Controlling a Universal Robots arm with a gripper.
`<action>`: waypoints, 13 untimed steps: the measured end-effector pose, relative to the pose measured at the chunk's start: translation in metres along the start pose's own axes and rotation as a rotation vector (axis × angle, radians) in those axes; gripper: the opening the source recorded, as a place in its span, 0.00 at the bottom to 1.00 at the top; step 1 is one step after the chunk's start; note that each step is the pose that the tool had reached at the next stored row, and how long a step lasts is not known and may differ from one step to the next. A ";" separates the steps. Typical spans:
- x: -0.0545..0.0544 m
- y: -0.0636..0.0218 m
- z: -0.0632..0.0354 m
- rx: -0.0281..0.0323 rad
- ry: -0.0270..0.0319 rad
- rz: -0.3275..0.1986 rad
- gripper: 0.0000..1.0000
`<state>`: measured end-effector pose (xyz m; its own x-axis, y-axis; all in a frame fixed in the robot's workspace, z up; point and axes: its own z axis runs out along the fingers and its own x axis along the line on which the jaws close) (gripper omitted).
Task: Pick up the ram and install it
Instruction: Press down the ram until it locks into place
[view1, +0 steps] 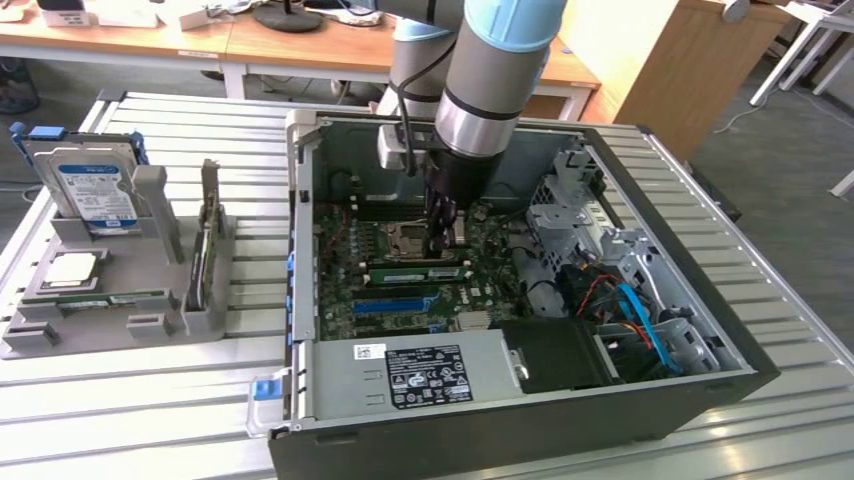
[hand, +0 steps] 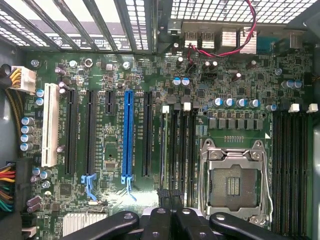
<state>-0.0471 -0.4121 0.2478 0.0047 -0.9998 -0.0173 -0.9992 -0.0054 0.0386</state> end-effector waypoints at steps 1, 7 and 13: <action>0.000 0.0000 0.0000 0.0000 0.0000 0.000 0.11; 0.000 0.0000 0.0000 0.0001 -0.0002 0.004 0.11; 0.000 0.0001 0.0000 0.0010 -0.0023 0.058 0.11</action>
<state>-0.0471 -0.4120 0.2478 -0.0537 -0.9984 -0.0174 -0.9978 0.0530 0.0386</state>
